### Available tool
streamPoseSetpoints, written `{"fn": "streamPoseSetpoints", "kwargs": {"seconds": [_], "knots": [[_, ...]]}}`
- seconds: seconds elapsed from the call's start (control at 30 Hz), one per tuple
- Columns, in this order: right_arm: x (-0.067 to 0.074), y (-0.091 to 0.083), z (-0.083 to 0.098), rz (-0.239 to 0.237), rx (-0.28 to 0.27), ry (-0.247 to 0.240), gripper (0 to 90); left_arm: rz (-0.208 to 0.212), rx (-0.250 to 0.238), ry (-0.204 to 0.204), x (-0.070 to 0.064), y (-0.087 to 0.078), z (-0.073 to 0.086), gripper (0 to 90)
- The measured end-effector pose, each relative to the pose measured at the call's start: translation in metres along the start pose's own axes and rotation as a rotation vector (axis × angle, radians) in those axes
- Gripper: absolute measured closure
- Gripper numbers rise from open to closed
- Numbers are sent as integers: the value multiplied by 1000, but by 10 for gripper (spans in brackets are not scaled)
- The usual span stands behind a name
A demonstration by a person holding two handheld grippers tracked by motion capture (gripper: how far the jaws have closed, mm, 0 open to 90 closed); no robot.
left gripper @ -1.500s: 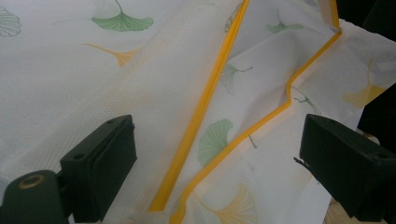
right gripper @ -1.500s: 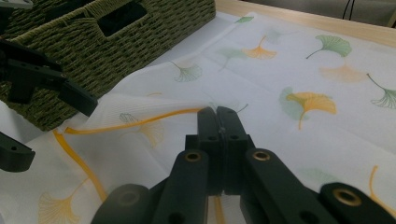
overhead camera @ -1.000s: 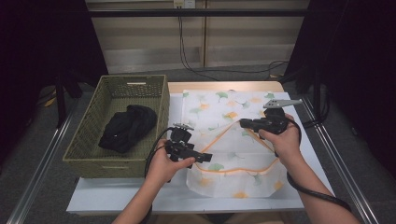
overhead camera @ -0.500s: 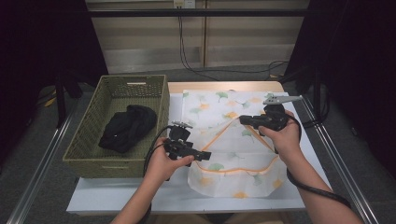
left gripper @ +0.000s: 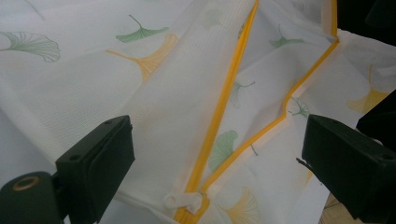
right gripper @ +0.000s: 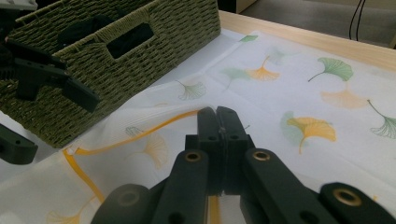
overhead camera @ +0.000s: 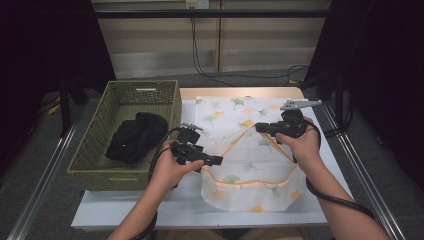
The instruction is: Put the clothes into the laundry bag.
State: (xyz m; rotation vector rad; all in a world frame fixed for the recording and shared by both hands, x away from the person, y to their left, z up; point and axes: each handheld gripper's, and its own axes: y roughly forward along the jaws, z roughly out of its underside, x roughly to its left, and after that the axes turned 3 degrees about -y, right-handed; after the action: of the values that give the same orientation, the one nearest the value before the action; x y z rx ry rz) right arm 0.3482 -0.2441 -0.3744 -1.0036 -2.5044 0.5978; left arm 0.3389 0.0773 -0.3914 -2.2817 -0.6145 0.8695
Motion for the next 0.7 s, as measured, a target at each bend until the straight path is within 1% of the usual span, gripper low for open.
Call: {"fn": "streamPoseSetpoints", "kwargs": {"seconds": [0.07, 0.2, 0.23, 0.3, 0.33, 0.37, 0.4, 0.43, 0.47, 0.5, 0.53, 0.57, 0.6, 0.67, 0.7], "knots": [[-1, 0, 1, 0, 1, -3, 900, -7, 1, -8, 2, -3, -2, 90], [-1, 0, 2, -4, 1, 6, 900, -5, 9, -11, 5, -9, -6, 87], [-2, 0, 3, -3, 6, 1, 900, -5, 5, -19, 5, -10, -7, 87], [-2, 1, 4, -4, 7, 2, 900, -12, 14, -2, 7, -15, -10, 86], [-2, 1, 4, -4, 5, 6, 900, -12, 17, -4, 8, -16, -11, 85], [-2, 1, 4, -3, 4, 7, 900, -16, 26, 3, 9, -18, -12, 82], [-2, 1, 4, -4, 4, 9, 900, -14, 26, -3, 10, -20, -14, 82], [-2, 2, 4, -5, 7, 4, 900, -17, 36, 6, 11, -22, -15, 82], [-2, 2, 5, -4, 6, 6, 900, -20, 28, 0, 11, -24, -16, 82], [-2, 2, 5, -6, 7, 5, 900, -19, 32, 1, 11, -25, -17, 82], [-2, 2, 5, -4, 9, 5, 900, -16, 32, -6, 11, -27, -17, 82], [-2, 2, 5, -3, 10, 3, 900, -20, 56, 20, 13, -30, -18, 80], [-2, 2, 5, -4, 9, 4, 900, -23, 71, 25, 13, -33, -19, 77], [-2, 3, 5, -2, 6, 7, 900, -20, 76, 15, 14, -36, -20, 75], [-2, 3, 5, -5, 7, 9, 900, -20, 81, 24, 15, -38, -20, 75]]}}
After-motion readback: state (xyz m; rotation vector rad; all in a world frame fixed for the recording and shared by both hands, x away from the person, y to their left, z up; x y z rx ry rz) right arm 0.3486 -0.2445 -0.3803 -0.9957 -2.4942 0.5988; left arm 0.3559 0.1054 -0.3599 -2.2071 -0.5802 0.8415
